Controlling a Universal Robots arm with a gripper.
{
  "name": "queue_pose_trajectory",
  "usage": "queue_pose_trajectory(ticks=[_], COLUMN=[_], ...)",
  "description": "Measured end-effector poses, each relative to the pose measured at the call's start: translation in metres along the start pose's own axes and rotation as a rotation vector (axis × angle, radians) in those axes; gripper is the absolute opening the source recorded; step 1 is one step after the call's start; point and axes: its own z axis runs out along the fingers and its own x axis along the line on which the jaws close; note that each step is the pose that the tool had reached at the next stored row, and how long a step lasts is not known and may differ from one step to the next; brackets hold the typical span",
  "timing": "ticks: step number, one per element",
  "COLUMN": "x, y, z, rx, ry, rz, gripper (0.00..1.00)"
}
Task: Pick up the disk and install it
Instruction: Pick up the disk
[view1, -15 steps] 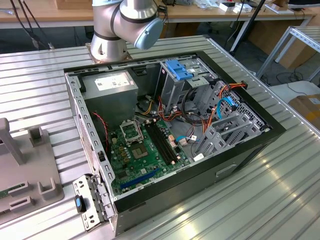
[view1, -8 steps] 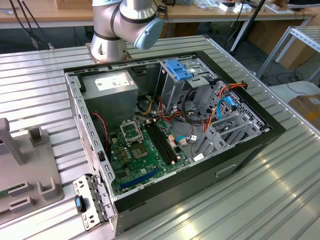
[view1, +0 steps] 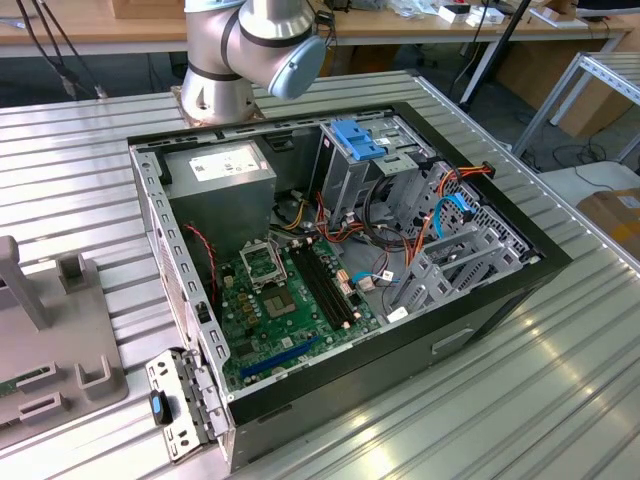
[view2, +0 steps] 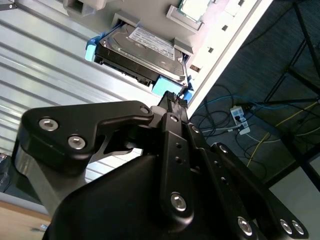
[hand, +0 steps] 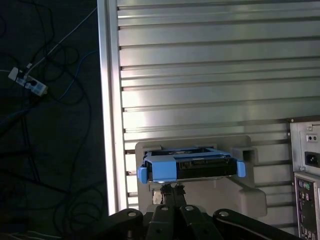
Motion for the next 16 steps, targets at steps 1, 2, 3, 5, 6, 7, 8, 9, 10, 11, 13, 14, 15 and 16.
queue_pose_trajectory(ticks=[1,2,3,5,6,7,8,9,10,11,13,14,15,16], x=[0.0001,0.0001,0.0001,0.0001,0.0000,0.0000,0.0000,0.0001,0.0001,0.0001,0.0001,0.0001,0.0001,0.0001], y=[0.0000,0.0000,0.0000,0.0000,0.0000,0.0000,0.0000,0.0000,0.0000,0.0000,0.0000,0.0000,0.0000,0.0000], z=[0.0000,0.0000,0.0000,0.0000,0.0000,0.0000,0.0000,0.0000,0.0000,-0.0001,-0.0001,0.0000,0.0000,0.0000], rx=[0.0001,0.0001,0.0000,0.0000,-0.0001,0.0000,0.0000,0.0000,0.0000,0.0000,-0.0002,-0.0004,-0.0005,-0.0007], ry=[-0.0003,-0.0004,-0.0005,-0.0007,-0.0009,-0.0009,-0.0009,-0.0009,-0.0009,-0.0007,-0.0004,-0.0002,0.0001,0.0003], rz=[0.000,0.000,0.000,0.000,0.000,0.000,0.000,-0.001,-0.002,-0.002,-0.009,-0.015,-0.019,-0.026], gripper=[0.11,0.11,0.11,0.11,0.11,0.11,0.11,0.11,0.11,0.11,0.11,0.11,0.11,0.11])
